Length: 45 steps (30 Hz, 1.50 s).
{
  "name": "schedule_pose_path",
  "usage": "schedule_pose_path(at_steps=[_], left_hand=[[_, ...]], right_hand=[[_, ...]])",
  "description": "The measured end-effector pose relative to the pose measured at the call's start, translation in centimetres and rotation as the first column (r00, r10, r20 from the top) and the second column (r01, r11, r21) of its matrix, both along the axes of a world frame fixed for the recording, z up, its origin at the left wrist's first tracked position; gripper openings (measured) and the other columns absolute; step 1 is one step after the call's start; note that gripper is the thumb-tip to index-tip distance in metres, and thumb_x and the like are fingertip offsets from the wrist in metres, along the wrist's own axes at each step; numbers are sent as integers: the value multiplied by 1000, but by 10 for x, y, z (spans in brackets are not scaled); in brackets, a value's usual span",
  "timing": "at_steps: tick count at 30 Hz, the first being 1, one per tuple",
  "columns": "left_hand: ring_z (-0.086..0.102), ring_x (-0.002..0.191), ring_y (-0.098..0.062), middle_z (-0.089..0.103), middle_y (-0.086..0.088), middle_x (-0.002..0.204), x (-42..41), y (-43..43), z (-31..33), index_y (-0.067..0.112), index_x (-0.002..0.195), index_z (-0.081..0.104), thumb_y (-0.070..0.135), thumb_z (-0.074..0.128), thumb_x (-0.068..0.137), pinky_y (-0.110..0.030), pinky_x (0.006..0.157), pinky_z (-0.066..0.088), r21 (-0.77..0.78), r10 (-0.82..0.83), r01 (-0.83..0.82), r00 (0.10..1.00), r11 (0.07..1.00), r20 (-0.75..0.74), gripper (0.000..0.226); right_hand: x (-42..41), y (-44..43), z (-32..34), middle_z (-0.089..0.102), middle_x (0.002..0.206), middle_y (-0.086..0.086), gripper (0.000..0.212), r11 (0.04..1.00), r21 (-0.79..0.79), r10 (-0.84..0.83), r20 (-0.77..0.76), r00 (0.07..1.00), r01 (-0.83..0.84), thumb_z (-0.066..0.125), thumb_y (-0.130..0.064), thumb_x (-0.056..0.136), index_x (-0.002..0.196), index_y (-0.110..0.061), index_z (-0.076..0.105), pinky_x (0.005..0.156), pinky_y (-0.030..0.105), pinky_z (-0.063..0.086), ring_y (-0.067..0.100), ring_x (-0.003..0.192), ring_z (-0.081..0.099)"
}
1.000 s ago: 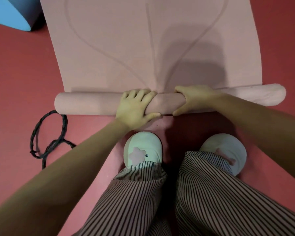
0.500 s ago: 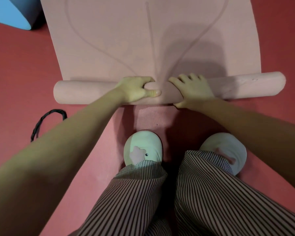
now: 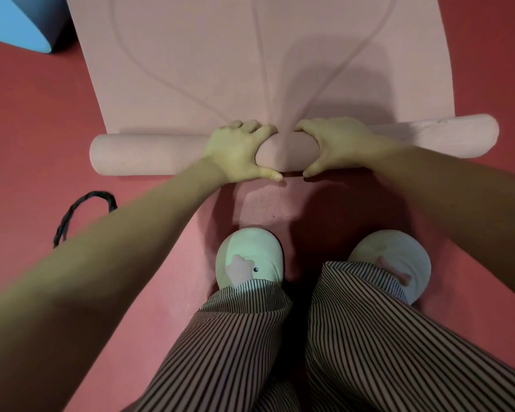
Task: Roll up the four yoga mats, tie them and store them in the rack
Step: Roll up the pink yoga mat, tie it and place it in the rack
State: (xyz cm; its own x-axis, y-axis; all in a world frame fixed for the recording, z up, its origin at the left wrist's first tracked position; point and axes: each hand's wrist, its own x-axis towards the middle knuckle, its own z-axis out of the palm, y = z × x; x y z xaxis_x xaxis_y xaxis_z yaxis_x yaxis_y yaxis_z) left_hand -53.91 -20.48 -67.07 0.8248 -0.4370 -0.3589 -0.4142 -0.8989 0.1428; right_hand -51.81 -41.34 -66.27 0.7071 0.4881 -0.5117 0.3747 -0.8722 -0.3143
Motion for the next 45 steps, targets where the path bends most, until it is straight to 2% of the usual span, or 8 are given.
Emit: schedule_pose_path(at_steps=[10, 15, 18, 29, 34, 38, 42, 45], left_hand=[[60, 102, -22, 67, 3, 107, -33, -11, 2, 29, 112, 59, 88, 48, 50, -35, 87, 47, -143, -8, -45, 936, 989, -351, 86], [51, 101, -17, 57, 4, 100, -64, -8, -10, 20, 106, 65, 86, 44, 53, -33, 94, 32, -286, -81, 42, 989, 957, -125, 88], [50, 101, -16, 54, 4, 98, -53, -8, -7, 22, 108, 66, 87, 41, 52, -30, 93, 30, -253, -64, 17, 982, 967, -179, 89], [59, 86, -18, 64, 8, 92, -27, -11, -8, 24, 99, 57, 86, 49, 47, -34, 79, 47, -238, 19, -106, 940, 966, -342, 82], [63, 91, -25, 69, -2, 100, -51, -7, -2, 14, 107, 64, 79, 41, 66, -33, 82, 37, -303, -2, 9, 1000, 953, 25, 80], [62, 100, -28, 64, -7, 118, -72, -4, -15, 8, 126, 57, 77, 59, 59, -36, 86, 40, -169, -73, 121, 962, 978, 263, 97], [67, 76, -32, 70, -9, 98, -53, -7, -11, 9, 112, 63, 63, 83, 46, -36, 73, 48, -116, -70, 95, 976, 989, 205, 87], [64, 93, -30, 68, -5, 109, -36, -9, 2, 16, 122, 59, 65, 78, 54, -35, 83, 42, -123, -49, 50, 999, 991, 15, 85]], right_hand=[[-28, -15, 2, 57, 108, -2, 62, 1000, 22, -5, -571, 821, 21, 83, -34, 67, 114, -20, 45, 78, 30, 39, 17, 96, 53], [-68, -22, -8, 51, 122, -5, 81, 996, 62, 71, -182, 981, -60, 77, -57, 61, 128, -26, 45, 87, 31, 32, 17, 110, 47], [-63, -22, -4, 39, 129, -3, 90, 990, 134, 60, -127, 990, -43, 80, -55, 59, 134, -26, 39, 97, 30, 23, 17, 122, 37], [-75, 12, -14, 59, 80, 14, 94, 973, 206, 45, 293, 955, -109, 85, -58, 34, 99, -9, 37, 56, 31, 46, 30, 66, 61], [-49, 8, -4, 43, 91, -4, 64, 985, 164, -33, -138, 990, 56, 81, -50, 61, 93, -21, 34, 70, 30, 27, 19, 85, 44], [-40, 13, -6, 43, 87, -8, 67, 988, 136, -44, -213, 976, 75, 82, -52, 59, 91, -23, 31, 70, 28, 28, 16, 82, 41], [-30, 13, -4, 43, 75, -14, 60, 987, 115, -77, -292, 953, 115, 81, -54, 58, 78, -27, 32, 67, 30, 30, 18, 77, 46], [-22, 10, 0, 52, 86, -9, 57, 986, 88, -106, -333, 937, 142, 77, -57, 62, 92, -24, 43, 70, 33, 33, 18, 84, 49]])
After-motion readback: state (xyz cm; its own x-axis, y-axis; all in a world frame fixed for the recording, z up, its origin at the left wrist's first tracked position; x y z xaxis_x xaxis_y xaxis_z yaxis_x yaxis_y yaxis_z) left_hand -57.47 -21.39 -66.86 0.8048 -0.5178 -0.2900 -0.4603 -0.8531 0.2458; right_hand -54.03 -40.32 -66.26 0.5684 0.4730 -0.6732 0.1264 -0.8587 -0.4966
